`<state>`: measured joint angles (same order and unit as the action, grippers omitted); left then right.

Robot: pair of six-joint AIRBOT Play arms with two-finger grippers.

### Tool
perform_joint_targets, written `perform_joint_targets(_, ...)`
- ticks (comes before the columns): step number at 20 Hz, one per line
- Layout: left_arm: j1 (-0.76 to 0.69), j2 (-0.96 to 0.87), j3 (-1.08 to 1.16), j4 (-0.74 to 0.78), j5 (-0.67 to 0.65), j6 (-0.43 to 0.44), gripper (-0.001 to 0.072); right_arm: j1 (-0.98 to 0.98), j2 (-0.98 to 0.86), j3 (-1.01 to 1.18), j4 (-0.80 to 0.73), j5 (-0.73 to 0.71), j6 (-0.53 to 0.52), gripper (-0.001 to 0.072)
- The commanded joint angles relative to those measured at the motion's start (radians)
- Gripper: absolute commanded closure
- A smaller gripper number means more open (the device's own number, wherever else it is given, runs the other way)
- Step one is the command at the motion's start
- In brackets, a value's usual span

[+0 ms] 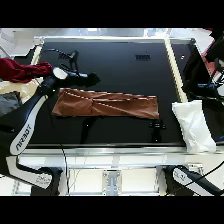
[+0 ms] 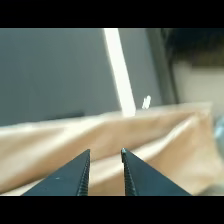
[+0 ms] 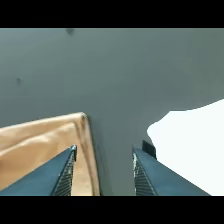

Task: Fold the shirts.

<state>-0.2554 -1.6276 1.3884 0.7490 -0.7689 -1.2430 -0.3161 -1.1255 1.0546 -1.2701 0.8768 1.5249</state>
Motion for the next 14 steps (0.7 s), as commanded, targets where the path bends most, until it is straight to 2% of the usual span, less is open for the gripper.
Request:
perform_joint_targets(1,-0.053,-0.069,0.016,0.034,-0.063,0.059,0.049,-0.023,-0.063,-0.111,0.141,-0.079,0.0,0.0312)
perform_joint_targets(2,-0.076,-0.092,0.042,0.039,-0.065,0.064,0.049,-0.031,-0.092,-0.148,0.225,-0.106,-0.024,0.0311)
perform_joint_targets(4,-0.12,-0.139,0.128,0.106,-0.086,0.069,0.0611,-0.046,-0.18,-0.177,0.419,-0.1,-0.128,0.0312)
perform_joint_targets(5,-0.14,-0.165,0.182,0.155,-0.111,0.068,0.0612,-0.049,-0.232,-0.177,0.521,-0.079,-0.212,0.0312)
perform_joint_targets(7,-0.164,-0.227,0.304,0.23,-0.179,0.018,0.061,-0.049,-0.324,-0.177,0.672,-0.042,-0.316,0.0308)
perform_joint_targets(10,-0.171,-0.307,0.41,0.262,-0.306,-0.014,0.0607,-0.049,-0.417,-0.177,0.699,-0.019,-0.369,0.0299)
perform_joint_targets(14,-0.179,-0.343,0.416,0.261,-0.351,-0.014,0.0608,-0.049,-0.433,-0.175,0.697,-0.014,-0.417,0.0299)
